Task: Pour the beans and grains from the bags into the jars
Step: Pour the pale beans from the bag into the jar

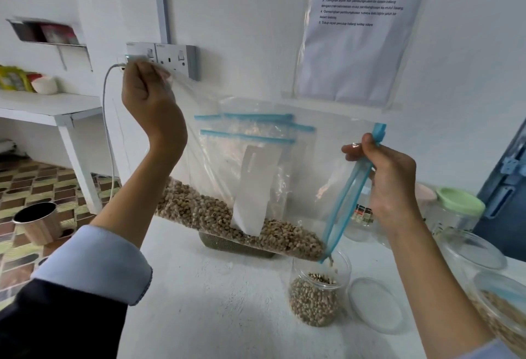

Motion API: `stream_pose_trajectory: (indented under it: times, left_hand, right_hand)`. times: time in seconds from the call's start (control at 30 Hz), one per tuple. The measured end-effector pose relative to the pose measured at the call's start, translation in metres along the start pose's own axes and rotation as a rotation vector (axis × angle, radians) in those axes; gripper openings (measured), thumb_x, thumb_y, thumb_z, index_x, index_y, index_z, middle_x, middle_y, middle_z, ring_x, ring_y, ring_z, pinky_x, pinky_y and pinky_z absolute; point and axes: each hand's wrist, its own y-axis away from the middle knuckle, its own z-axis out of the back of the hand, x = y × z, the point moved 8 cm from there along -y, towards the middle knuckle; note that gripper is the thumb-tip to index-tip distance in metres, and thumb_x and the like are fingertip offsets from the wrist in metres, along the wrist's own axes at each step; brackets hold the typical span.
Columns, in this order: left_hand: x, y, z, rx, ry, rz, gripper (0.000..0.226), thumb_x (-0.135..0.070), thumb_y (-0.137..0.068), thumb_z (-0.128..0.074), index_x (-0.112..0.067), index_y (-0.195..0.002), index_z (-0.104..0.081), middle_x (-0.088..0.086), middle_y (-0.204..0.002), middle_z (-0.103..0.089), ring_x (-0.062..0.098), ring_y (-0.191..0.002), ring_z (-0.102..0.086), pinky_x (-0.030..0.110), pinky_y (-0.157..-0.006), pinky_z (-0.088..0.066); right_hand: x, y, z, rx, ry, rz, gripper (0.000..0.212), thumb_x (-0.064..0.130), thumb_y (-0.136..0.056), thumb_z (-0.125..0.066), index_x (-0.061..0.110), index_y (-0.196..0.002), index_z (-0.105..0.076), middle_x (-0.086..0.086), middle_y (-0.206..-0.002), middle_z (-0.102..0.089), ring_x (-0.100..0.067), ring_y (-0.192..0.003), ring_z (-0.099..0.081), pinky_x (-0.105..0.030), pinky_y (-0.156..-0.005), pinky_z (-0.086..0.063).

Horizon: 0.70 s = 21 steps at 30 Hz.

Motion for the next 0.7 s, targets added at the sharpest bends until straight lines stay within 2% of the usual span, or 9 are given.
stream_pose_trajectory:
  times: [0.13,0.33,0.4,0.53,0.63,0.7]
  left_hand:
    - [0.002,0.002,0.000,-0.004,-0.006,0.001,0.033,-0.007,-0.093,-0.037,-0.020,-0.065,-0.048,-0.005,-0.058,-0.044,0.015,-0.054,-0.033,0.030,-0.051,-0.025]
    - [0.006,0.001,0.004,-0.013,-0.034,0.020,0.033,-0.024,-0.089,-0.042,-0.035,-0.060,-0.053,-0.002,-0.058,-0.043,0.017,-0.055,-0.033,0.037,-0.052,-0.025]
    - [0.007,0.004,0.003,0.000,-0.009,0.018,0.028,-0.024,-0.088,-0.042,-0.031,-0.063,-0.051,0.000,-0.060,-0.045,0.017,-0.055,-0.034,0.035,-0.052,-0.025]
    - [0.010,0.006,0.003,-0.002,0.003,0.030,0.027,-0.021,-0.090,-0.040,-0.023,-0.065,-0.049,0.000,-0.059,-0.045,0.017,-0.054,-0.033,0.032,-0.049,-0.023]
    - [0.012,0.006,0.003,-0.001,0.010,0.033,0.029,-0.014,-0.092,-0.039,-0.021,-0.066,-0.047,0.002,-0.061,-0.045,0.016,-0.054,-0.032,0.031,-0.048,-0.023]
    - [0.014,0.005,0.003,0.000,0.011,0.034,0.028,-0.016,-0.092,-0.040,-0.021,-0.066,-0.049,0.003,-0.060,-0.043,0.017,-0.054,-0.032,0.032,-0.048,-0.023]
  right_hand:
    - [-0.002,-0.001,0.002,-0.026,0.005,-0.012,0.025,0.021,-0.090,-0.063,0.015,-0.066,-0.071,0.004,-0.068,-0.073,-0.012,-0.074,-0.062,-0.030,-0.086,-0.046]
    - [-0.005,-0.002,0.005,-0.051,-0.051,-0.006,0.022,0.018,-0.089,-0.064,0.011,-0.069,-0.071,0.002,-0.065,-0.072,-0.011,-0.067,-0.061,-0.028,-0.084,-0.048]
    - [-0.005,-0.002,0.000,0.006,-0.034,-0.011,0.022,0.018,-0.089,-0.064,0.008,-0.071,-0.070,-0.001,-0.067,-0.072,-0.012,-0.067,-0.062,-0.029,-0.085,-0.049]
    - [-0.005,-0.003,0.004,-0.049,-0.045,0.002,0.024,0.017,-0.090,-0.064,0.011,-0.068,-0.070,0.002,-0.064,-0.071,-0.010,-0.069,-0.061,-0.029,-0.086,-0.048]
    - [-0.006,-0.002,0.004,-0.047,-0.029,0.003,0.027,0.018,-0.089,-0.065,0.015,-0.063,-0.072,0.001,-0.065,-0.072,-0.015,-0.076,-0.064,-0.035,-0.095,-0.048]
    - [-0.007,-0.002,0.007,-0.067,-0.036,0.015,0.025,0.019,-0.090,-0.064,0.014,-0.067,-0.072,0.002,-0.066,-0.072,-0.014,-0.076,-0.062,-0.038,-0.097,-0.047]
